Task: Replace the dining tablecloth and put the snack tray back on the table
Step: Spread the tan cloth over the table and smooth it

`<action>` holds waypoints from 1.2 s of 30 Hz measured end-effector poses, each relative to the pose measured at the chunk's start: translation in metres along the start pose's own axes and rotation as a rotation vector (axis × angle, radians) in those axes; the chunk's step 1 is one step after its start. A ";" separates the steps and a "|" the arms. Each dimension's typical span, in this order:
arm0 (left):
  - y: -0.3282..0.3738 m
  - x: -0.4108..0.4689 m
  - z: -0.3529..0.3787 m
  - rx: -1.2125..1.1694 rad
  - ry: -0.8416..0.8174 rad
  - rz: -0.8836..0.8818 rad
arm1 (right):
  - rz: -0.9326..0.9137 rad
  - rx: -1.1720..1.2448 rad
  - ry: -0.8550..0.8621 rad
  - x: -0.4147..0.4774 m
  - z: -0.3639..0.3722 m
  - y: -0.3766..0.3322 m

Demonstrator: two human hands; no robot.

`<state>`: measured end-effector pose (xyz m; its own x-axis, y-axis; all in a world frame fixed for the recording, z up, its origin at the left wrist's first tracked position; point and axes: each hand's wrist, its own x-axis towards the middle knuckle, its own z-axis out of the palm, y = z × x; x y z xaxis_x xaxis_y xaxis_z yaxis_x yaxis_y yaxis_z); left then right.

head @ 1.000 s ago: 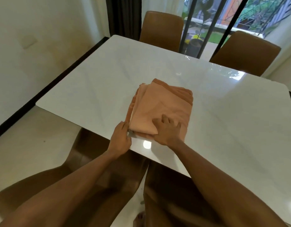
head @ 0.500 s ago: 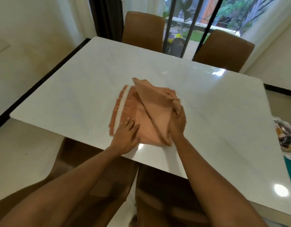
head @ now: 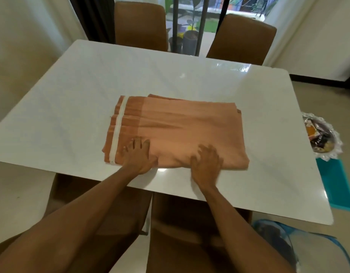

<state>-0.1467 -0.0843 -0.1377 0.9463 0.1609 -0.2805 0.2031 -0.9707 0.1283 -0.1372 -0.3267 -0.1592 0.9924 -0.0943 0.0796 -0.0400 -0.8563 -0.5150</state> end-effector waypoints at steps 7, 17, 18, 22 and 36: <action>0.004 -0.007 -0.001 0.073 0.061 0.000 | -0.053 -0.205 -0.361 0.024 0.029 -0.018; 0.035 -0.042 -0.009 -0.398 -0.137 -0.080 | -0.264 -0.066 -0.898 0.130 0.028 -0.092; 0.026 -0.041 -0.014 -0.539 -0.148 -0.109 | -0.245 0.090 -0.962 0.125 0.031 -0.106; -0.043 -0.028 -0.030 -0.575 0.116 -0.190 | -0.357 0.234 -0.524 0.064 0.050 -0.117; -0.182 0.028 -0.034 -0.499 -0.005 -0.260 | -0.328 -0.241 -0.350 0.010 0.106 -0.118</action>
<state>-0.1486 0.1030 -0.1363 0.8484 0.3813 -0.3673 0.5248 -0.6968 0.4888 -0.1102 -0.1724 -0.1877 0.9353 0.3374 -0.1068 0.2939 -0.9086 -0.2966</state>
